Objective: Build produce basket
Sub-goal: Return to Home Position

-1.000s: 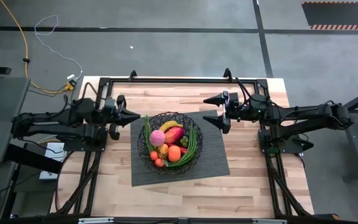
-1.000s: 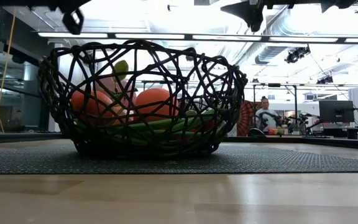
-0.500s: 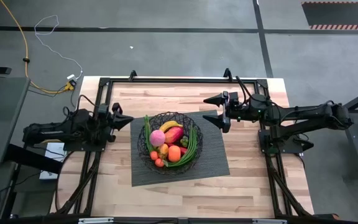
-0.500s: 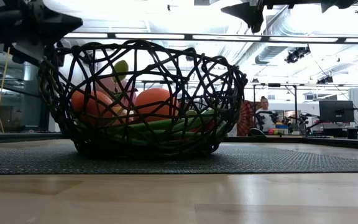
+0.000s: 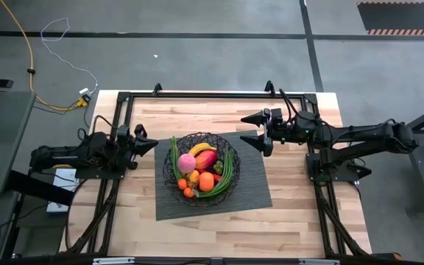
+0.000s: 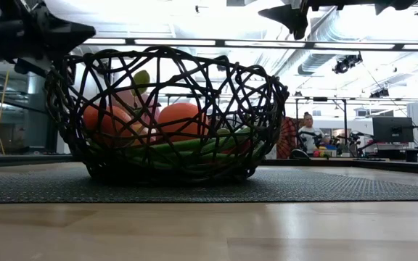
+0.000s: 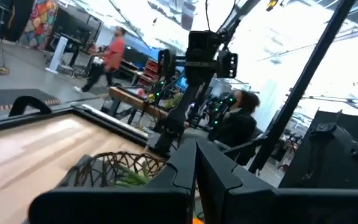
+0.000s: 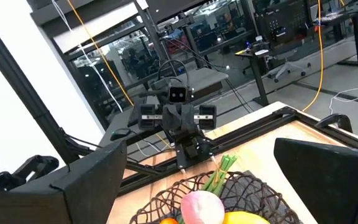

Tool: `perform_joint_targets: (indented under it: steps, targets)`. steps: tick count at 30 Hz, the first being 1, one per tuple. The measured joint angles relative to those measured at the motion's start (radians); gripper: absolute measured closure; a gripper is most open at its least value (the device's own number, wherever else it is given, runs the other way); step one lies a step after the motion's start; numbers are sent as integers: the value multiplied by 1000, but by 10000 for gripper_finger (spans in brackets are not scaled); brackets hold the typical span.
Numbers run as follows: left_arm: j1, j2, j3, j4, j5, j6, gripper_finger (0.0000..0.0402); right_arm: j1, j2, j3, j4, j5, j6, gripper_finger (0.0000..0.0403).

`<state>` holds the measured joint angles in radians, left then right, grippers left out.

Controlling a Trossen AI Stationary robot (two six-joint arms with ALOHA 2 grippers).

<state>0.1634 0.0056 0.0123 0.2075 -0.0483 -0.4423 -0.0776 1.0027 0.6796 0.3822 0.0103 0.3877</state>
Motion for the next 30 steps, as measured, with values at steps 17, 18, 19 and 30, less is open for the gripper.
perform_joint_targets:
  steps: [17, 18, 19, 30]
  targets:
    - [-98, -2, 0, -130, -63, 111, 401, 0, 0, 0, -1, -6, -3, 13]
    - [-98, -2, 0, -133, -57, 102, 401, 0, 0, 0, -1, -2, -3, 13]
    - [-98, -2, 0, -133, -46, 100, 401, 0, 0, 0, -1, -2, -3, 13]
    - [-98, -2, 0, -137, -39, 183, 401, 0, 0, 0, -1, 0, -24, 17]
